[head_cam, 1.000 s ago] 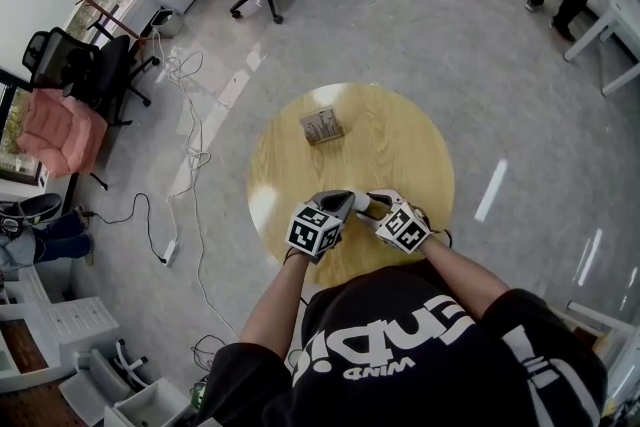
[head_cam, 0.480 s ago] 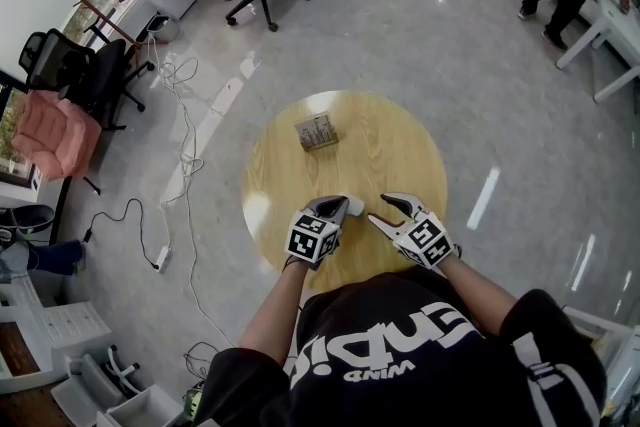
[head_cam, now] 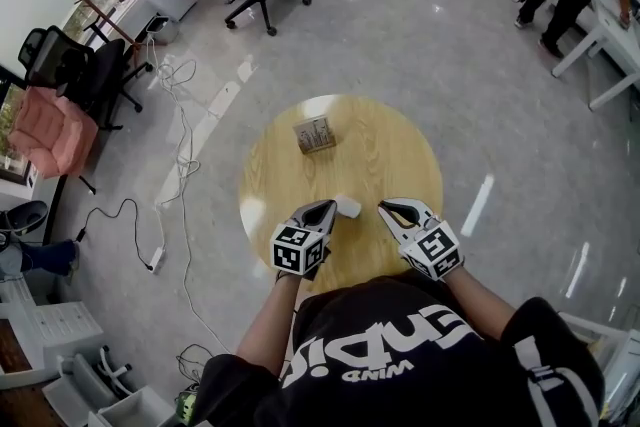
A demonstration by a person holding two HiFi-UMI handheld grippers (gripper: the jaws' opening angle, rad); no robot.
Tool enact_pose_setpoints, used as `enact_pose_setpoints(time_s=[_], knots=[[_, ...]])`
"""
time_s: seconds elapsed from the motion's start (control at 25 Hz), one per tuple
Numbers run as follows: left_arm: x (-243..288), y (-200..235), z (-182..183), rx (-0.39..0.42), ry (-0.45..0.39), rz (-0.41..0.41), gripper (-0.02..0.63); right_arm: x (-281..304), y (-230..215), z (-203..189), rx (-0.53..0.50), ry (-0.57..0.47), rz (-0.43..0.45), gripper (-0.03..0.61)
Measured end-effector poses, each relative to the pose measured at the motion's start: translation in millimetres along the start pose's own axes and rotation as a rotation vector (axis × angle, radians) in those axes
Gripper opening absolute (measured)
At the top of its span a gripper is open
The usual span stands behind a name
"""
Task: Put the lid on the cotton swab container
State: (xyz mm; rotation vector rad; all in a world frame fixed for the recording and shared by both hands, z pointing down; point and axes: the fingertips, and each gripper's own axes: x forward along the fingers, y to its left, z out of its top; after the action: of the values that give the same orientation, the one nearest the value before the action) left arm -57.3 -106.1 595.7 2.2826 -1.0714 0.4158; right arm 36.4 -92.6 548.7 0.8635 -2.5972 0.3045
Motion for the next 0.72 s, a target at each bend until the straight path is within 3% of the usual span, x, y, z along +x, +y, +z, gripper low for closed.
enact_pose_setpoints(time_s=[0.32,0.72], knots=[[-44.9,-8.4,15.1,0.067,-0.071,0.047,0.008,-16.6,4.5,19.5,0.017,-0.030,0.000,0.009],[-109.2,-16.1,41.2,0.117,-0.256,0.156,0.008,-39.3,9.0,53.8,0.084,-0.166,0.002,0.009]])
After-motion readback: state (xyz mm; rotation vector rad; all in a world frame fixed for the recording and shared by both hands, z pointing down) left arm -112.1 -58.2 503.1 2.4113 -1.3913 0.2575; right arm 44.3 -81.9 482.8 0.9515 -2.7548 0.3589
